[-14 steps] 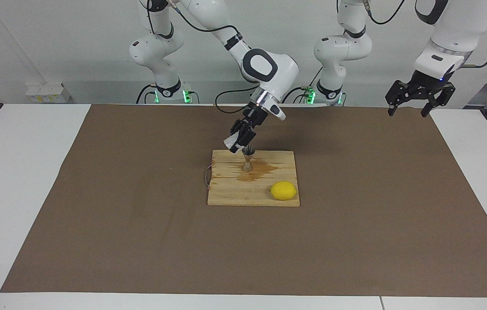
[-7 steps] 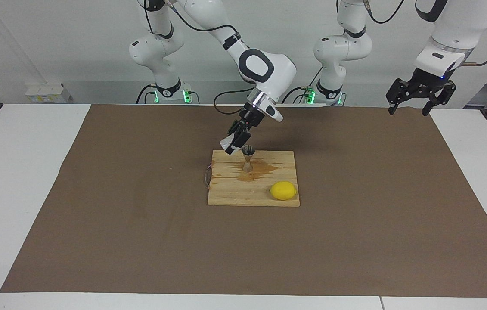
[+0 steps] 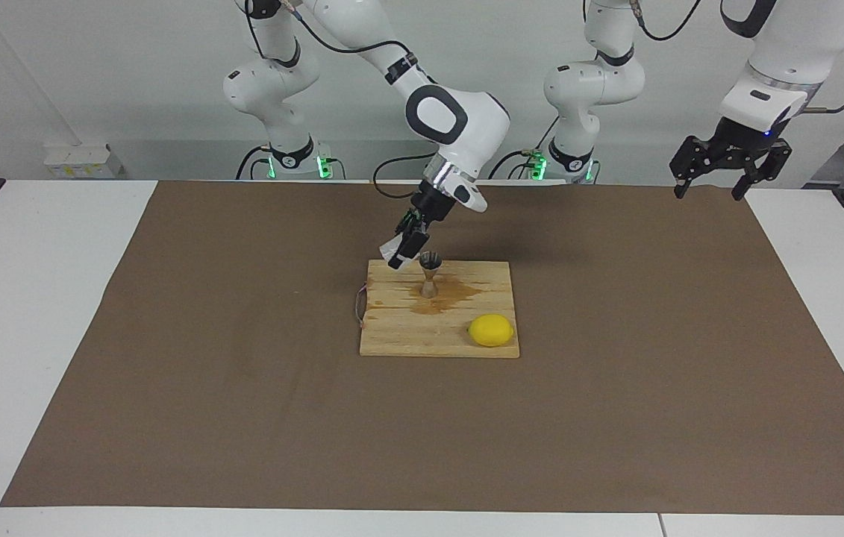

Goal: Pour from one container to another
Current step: 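Tilt the white cup with the right gripper to pour into the metal cup, then carry the white cup back to its starting spot with the right gripper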

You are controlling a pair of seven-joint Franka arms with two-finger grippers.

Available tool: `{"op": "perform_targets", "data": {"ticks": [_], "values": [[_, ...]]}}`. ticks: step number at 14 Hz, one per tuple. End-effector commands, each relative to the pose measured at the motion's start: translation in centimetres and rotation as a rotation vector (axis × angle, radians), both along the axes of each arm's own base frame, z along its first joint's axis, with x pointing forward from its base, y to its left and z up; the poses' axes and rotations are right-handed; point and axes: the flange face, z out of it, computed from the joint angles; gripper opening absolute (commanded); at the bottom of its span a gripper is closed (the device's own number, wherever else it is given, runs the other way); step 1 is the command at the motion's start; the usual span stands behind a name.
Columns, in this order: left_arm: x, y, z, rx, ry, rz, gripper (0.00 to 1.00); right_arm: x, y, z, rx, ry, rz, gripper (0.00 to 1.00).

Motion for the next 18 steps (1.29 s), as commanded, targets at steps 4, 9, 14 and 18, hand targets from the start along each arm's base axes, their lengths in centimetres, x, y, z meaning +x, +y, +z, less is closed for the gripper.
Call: {"op": "perform_targets", "data": {"ticks": [4,9,14,18], "values": [[-0.6,0.2,0.5,0.022,0.000,0.007,1.00,2.3,-2.9,1.9,0.155,0.045,-0.102,0.51],[-0.6,0.2,0.5,0.022,0.000,0.006,1.00,5.6,-8.7,1.8,0.312,0.210,-0.221,0.51],[-0.6,0.2,0.4,0.020,0.002,0.007,1.00,7.2,-12.7,0.1,0.428,0.341,-0.252,0.51],[-0.6,0.2,0.5,0.022,0.000,0.007,1.00,8.3,-17.8,-2.4,0.517,0.446,-0.229,0.51]]}}
